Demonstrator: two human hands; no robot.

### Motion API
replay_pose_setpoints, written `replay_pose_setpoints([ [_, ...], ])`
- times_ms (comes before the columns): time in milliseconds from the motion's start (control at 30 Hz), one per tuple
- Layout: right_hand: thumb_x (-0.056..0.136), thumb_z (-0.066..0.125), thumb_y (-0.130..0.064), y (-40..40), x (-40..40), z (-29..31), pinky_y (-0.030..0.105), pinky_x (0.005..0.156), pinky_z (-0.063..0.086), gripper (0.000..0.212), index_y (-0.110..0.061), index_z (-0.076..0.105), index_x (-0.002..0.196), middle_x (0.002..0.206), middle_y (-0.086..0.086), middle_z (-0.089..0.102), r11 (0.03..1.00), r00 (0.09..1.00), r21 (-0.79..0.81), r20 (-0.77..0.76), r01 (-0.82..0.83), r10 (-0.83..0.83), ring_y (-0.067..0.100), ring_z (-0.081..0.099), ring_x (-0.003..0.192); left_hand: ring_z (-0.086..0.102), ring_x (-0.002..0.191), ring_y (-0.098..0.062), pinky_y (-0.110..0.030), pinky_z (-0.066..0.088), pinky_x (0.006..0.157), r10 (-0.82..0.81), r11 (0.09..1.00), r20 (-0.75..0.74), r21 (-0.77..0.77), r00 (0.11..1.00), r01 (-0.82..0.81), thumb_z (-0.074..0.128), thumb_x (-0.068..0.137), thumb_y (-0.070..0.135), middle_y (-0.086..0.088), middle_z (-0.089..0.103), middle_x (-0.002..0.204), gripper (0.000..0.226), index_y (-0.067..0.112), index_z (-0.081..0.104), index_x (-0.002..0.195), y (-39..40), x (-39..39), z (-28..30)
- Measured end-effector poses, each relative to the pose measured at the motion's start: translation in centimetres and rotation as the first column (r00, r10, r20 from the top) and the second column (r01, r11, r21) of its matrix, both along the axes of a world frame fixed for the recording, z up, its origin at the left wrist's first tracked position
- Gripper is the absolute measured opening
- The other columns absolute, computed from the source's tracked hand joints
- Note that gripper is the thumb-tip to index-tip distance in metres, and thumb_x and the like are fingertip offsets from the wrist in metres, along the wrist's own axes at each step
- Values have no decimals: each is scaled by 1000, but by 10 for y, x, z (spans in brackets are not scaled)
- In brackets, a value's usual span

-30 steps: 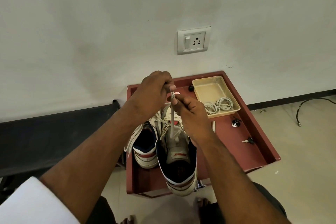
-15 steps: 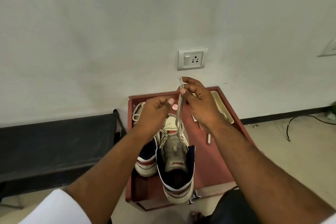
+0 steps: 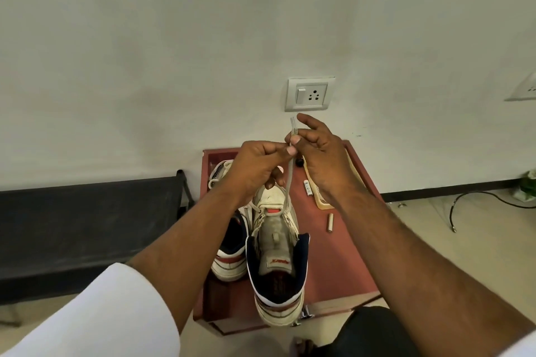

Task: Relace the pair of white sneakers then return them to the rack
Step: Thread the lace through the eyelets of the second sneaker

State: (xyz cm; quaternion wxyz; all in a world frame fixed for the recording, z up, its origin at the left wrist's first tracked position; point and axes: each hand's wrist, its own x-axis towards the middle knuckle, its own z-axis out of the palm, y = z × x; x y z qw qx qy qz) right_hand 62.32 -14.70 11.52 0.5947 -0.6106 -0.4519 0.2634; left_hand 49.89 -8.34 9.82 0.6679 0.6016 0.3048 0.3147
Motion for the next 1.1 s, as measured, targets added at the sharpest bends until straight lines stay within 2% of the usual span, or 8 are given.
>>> replay_pose_setpoints([
  [167,92,63,-8,7,-5,-3,27,87,53,14,-1,74,87,139,-16,50,1000,999,-11,-43,16,-16,6,58,117,44,34,-13,-19,29,37,75,991,-30,112,997,-71,69,90,14,-19,59,60,18,-3,74,93,2,3,-10],
  [300,92,63,-7,8,-9,-4,25,76,55,13,-11,74,85,138,-15,51,1000,997,-8,-73,29,-29,1,63,99,45,32,-13,-19,29,36,51,979,-82,202,995,-34,67,92,15,-28,60,63,22,-7,72,94,2,3,-16],
  [433,93,62,-8,7,-10,-5,14,58,50,12,-11,73,89,138,-14,51,997,992,-24,-102,69,-71,1,61,98,45,30,-11,-18,32,33,7,973,-185,230,983,37,67,92,15,6,62,51,19,-3,73,91,4,1,-30],
  [533,93,61,-11,12,-11,-1,9,50,46,13,-15,73,88,132,-17,52,993,988,-26,-102,112,-114,1,55,109,47,30,-12,-17,32,34,9,962,-271,266,962,66,68,92,16,2,61,57,15,2,74,92,4,3,-45],
  [667,91,63,-7,22,-6,3,16,70,45,17,-19,73,83,116,-20,58,986,981,-6,-99,166,-165,3,57,108,48,31,-13,-17,35,35,10,955,-386,279,922,106,66,93,17,-11,51,64,26,-8,67,87,7,7,-69],
  [800,91,61,-1,21,-3,2,5,68,46,18,-14,73,95,96,-5,70,981,952,21,-245,193,-183,-4,64,87,46,48,-18,-24,47,44,-38,942,-505,271,862,200,65,94,24,-11,53,74,33,-10,65,92,12,8,-90],
  [933,91,61,-3,20,2,0,1,64,45,16,-10,73,101,92,-5,71,981,943,-2,-273,196,-189,-1,64,90,57,62,-21,-43,61,64,-51,925,-558,286,828,250,66,93,26,-23,68,87,27,0,71,93,14,13,-94],
  [1100,94,61,-13,24,14,-8,11,77,46,18,-8,72,107,94,-10,69,969,924,-69,-289,239,-249,-5,61,89,64,72,-18,-32,56,77,18,919,-604,324,797,224,68,92,26,-7,72,84,20,8,76,97,16,15,-93],
])
